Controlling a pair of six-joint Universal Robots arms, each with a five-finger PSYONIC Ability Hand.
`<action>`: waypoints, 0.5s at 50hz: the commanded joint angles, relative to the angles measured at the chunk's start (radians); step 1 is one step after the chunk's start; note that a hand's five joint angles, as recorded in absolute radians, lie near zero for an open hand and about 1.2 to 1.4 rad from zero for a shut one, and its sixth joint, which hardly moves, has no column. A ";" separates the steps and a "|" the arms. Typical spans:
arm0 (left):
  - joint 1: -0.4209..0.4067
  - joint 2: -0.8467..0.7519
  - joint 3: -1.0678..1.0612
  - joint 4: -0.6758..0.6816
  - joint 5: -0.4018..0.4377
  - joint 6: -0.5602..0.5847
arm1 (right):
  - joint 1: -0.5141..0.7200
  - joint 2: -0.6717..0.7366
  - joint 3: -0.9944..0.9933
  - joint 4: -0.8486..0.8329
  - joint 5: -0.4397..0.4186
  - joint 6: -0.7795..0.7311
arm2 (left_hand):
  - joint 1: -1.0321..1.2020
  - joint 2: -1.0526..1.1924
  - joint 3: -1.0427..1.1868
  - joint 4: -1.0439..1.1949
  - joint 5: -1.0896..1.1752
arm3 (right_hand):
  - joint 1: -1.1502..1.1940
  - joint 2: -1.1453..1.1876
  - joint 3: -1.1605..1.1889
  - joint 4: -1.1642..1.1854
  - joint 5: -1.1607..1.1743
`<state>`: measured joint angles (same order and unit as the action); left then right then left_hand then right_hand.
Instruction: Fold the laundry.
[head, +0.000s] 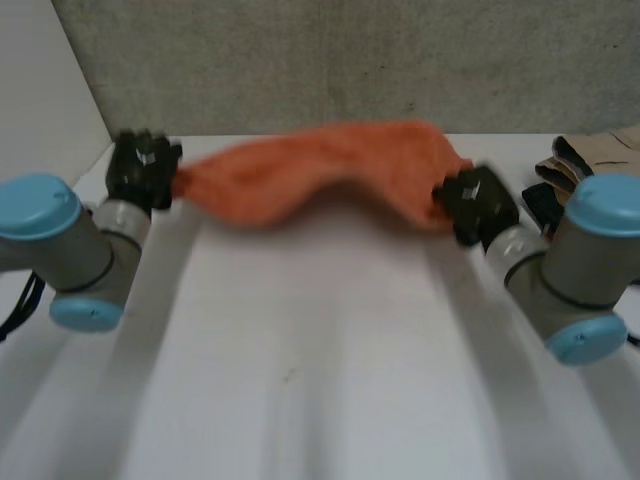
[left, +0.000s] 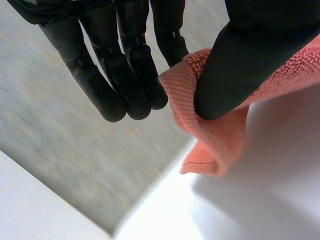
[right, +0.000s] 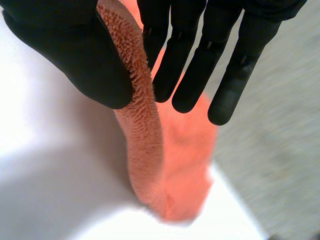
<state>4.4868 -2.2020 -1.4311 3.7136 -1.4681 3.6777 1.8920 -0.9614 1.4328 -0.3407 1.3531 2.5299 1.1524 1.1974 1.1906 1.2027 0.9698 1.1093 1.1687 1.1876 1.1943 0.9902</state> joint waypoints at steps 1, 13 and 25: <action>0.045 -0.024 -0.031 -0.185 0.031 0.231 | 0.004 0.113 -0.051 0.186 0.057 -0.152 | 0.244 0.199 0.206 0.194 0.252 | 0.287 0.228 0.209 0.202 0.231; 0.032 0.057 -0.037 -0.365 0.009 0.298 | 0.025 0.047 -0.006 0.187 0.075 -0.052 | -0.662 -0.707 -0.700 -0.712 -0.653 | 0.287 0.228 0.209 0.202 0.231; -0.063 0.108 0.223 -0.676 -0.046 0.076 | 0.039 0.046 0.012 0.186 0.080 -0.072 | -0.869 -0.914 -0.908 -0.920 -0.861 | 0.287 0.228 0.209 0.202 0.231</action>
<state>4.4648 -2.0660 -1.3702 3.1854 -1.5046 3.9096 1.9278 -0.9178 1.4416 -0.1538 1.4304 2.4730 0.1939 0.2019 0.2078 0.1997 0.0450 1.1093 1.1687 1.1876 1.1945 0.9902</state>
